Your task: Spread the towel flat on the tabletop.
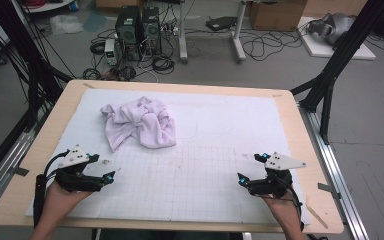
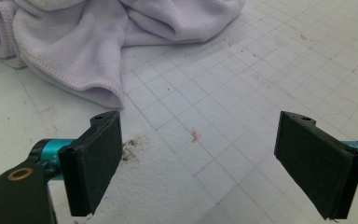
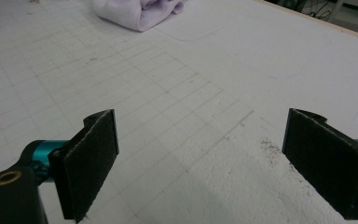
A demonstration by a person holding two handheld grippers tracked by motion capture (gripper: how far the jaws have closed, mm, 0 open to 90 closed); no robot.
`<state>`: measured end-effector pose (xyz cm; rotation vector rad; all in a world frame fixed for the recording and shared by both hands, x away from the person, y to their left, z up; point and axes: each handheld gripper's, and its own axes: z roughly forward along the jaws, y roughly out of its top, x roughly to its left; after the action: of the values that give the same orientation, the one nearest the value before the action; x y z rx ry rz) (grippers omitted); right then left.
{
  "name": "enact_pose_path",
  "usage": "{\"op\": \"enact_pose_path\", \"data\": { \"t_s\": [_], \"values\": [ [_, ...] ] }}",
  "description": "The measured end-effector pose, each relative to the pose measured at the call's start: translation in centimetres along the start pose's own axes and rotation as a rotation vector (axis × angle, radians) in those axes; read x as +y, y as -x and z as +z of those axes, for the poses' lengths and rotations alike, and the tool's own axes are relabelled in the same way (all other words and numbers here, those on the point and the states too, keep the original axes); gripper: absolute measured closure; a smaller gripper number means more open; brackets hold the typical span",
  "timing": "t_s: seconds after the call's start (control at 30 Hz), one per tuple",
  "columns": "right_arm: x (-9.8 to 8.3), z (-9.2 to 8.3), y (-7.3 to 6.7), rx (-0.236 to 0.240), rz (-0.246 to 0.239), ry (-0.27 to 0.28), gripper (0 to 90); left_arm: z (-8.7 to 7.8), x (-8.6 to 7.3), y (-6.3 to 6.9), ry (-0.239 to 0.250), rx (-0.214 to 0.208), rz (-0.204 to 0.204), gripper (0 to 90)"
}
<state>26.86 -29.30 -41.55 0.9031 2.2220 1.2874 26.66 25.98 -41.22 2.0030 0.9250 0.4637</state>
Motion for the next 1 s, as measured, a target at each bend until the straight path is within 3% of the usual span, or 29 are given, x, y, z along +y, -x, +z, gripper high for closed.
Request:
{"op": "enact_pose_path", "data": {
  "t_s": [0.53, 1.0],
  "values": [
    [0.3, 0.5, -0.1, 0.02, -0.002, -0.004, 9.7, 0.0, 0.1, 0.2, 0.001, -0.009, -0.002, 16.6],
    [2.5, 2.4, -0.4, 0.089, -0.019, -0.012, 9.8, 0.1, 0.4, 0.0, 0.006, -0.006, -0.005, 18.9]
  ]
}}
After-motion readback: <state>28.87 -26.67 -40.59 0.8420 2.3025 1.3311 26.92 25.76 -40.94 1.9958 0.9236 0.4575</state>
